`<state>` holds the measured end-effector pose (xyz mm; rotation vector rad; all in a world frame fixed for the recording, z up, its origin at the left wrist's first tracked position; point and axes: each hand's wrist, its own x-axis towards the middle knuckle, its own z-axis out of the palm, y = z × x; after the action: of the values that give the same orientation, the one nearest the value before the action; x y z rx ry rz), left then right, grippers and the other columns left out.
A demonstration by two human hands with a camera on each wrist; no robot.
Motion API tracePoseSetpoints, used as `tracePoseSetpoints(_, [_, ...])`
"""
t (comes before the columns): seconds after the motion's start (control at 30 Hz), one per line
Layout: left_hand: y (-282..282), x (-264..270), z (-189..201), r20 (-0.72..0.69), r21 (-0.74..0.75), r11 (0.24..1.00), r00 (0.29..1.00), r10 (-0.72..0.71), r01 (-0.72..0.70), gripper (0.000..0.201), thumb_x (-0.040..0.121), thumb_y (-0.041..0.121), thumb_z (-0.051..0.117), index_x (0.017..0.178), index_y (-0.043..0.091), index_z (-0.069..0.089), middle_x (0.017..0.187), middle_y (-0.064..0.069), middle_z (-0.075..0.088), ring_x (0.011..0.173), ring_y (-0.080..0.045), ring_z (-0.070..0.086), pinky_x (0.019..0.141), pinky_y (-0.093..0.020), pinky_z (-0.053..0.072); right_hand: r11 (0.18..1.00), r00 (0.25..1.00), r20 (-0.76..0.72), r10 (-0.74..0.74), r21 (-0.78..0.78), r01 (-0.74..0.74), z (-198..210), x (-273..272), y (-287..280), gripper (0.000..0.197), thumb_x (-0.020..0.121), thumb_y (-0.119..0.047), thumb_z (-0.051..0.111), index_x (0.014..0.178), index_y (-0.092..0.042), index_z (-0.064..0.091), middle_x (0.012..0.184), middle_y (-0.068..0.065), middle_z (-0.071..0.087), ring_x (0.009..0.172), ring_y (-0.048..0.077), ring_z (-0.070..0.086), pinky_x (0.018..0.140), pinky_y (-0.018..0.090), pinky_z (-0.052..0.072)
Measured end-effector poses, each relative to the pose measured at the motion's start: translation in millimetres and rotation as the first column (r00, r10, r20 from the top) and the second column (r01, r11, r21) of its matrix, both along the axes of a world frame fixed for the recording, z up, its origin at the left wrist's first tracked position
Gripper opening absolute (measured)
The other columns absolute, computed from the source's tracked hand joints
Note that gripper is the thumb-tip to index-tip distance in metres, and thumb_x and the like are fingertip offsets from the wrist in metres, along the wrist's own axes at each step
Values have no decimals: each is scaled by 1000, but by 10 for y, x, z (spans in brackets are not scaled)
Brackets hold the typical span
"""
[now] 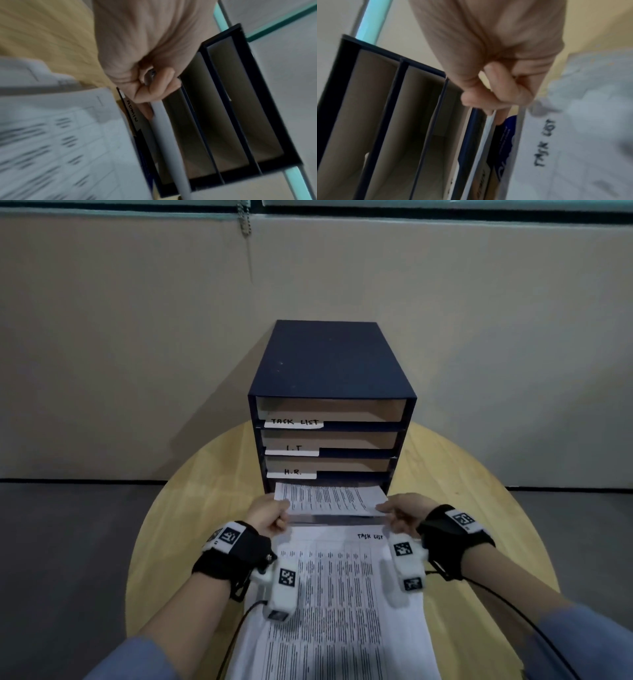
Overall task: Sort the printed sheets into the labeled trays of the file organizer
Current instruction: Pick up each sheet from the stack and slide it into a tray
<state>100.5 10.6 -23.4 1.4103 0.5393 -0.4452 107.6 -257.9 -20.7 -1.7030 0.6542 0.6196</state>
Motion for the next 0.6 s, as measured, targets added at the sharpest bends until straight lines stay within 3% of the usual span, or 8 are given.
tracePoseSetpoints(0.07, [-18,144,26,16,-79,994,997,78,-77,7,93,-8,48,93,-5,54,64,-13,55,40,-10,55,43,-15,47,995,997,28,-76,73,74,-18,122,90,12,90,2,56,78,-1,54,45,8,59,40,20,56,48,24,44])
tracePoseSetpoints(0.1, [-17,203,19,6,-150,982,993,121,-119,8,92,-8,48,91,-6,55,72,-20,64,55,-14,66,60,-18,55,984,991,57,-123,134,114,-49,185,143,6,90,5,54,85,0,54,56,9,64,42,18,62,49,22,49])
tracePoseSetpoints(0.17, [-21,288,-8,6,-274,945,982,187,-178,14,93,-9,46,105,-9,53,108,-29,64,98,-27,67,92,-32,54,955,975,91,-204,235,178,-134,311,236,14,91,7,49,103,1,48,83,11,60,55,15,68,49,19,52])
tracePoseSetpoints(0.23, [-40,336,-8,10,-314,924,973,231,-216,22,95,-10,41,116,-8,47,130,-31,52,120,-33,55,101,-39,48,916,957,101,-272,332,225,-205,408,325,20,91,8,45,109,0,44,91,12,56,71,17,63,55,22,55])
tracePoseSetpoints(0.37, [-71,242,69,52,-238,940,963,263,-244,18,95,-8,41,111,-7,51,132,-30,50,125,-36,51,95,-35,47,866,934,131,-331,435,246,-150,311,395,13,95,7,42,106,3,48,94,18,59,90,27,60,92,34,51])
tracePoseSetpoints(0.47, [-57,49,62,188,-74,978,960,207,-196,21,94,-3,49,114,-7,56,114,-23,64,106,-32,64,76,-28,58,899,933,192,-305,383,215,-36,50,304,12,97,-1,45,103,4,54,86,18,63,80,30,63,69,30,58])
tracePoseSetpoints(0.53, [-65,-118,16,308,202,972,950,54,-120,19,94,8,54,110,3,62,97,-12,69,84,-24,66,68,-26,56,938,934,235,-270,283,201,-38,-146,204,17,98,-3,44,107,3,56,80,19,63,67,30,60,55,33,55])
tracePoseSetpoints(0.6, [-56,-258,-84,374,602,799,887,-270,-10,14,90,20,59,102,14,65,92,-1,68,83,-17,63,70,-23,52,977,945,257,-204,111,181,-105,-361,132,17,97,-4,44,106,1,57,74,17,61,62,28,58,53,34,51])
